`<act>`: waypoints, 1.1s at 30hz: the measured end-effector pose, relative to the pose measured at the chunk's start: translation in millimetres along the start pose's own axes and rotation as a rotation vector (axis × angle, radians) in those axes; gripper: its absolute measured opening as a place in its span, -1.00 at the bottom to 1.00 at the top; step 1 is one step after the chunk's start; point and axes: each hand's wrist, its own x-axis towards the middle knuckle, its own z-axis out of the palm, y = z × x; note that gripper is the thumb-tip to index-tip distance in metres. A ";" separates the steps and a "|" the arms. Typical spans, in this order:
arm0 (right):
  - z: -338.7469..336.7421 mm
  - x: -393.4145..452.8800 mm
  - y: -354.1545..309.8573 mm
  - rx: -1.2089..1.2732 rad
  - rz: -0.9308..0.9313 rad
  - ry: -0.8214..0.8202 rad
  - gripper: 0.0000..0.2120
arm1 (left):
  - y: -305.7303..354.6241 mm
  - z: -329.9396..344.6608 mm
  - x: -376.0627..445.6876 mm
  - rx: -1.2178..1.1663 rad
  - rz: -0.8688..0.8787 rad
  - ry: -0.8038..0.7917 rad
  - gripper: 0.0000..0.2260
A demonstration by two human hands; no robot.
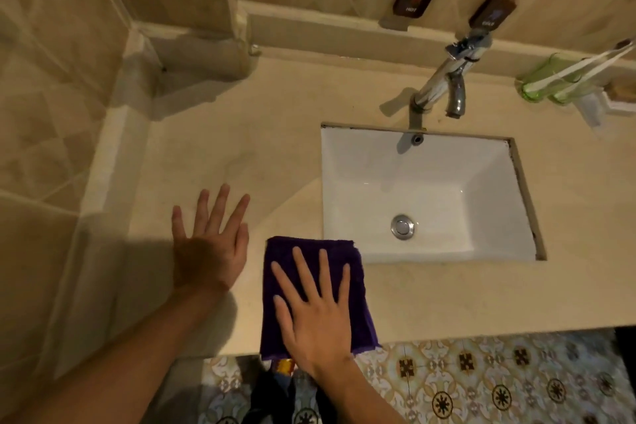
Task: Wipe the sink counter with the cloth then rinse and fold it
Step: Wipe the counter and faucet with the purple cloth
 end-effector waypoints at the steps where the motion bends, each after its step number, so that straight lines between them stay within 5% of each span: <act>1: -1.7 10.6 -0.7 0.001 -0.017 -0.011 -0.49 | 1.5 -3.3 2.2 0.005 -0.023 -0.045 -0.52; 18: -57.0 277.4 18.8 0.039 -0.142 0.036 -0.48 | 5.8 -8.0 10.4 0.093 -0.080 -0.164 -0.46; 22: -73.2 350.9 29.6 0.019 -0.127 0.050 -0.47 | 3.9 -7.2 14.2 0.032 -0.030 0.020 -0.55; 25: -80.6 391.2 34.4 0.014 -0.119 0.056 -0.48 | 4.1 -19.8 63.8 -0.104 -0.039 0.116 -0.56; 33: -80.7 416.8 42.7 0.018 -0.163 0.100 -0.47 | 14.8 1.6 181.2 0.017 -0.126 -0.018 -0.47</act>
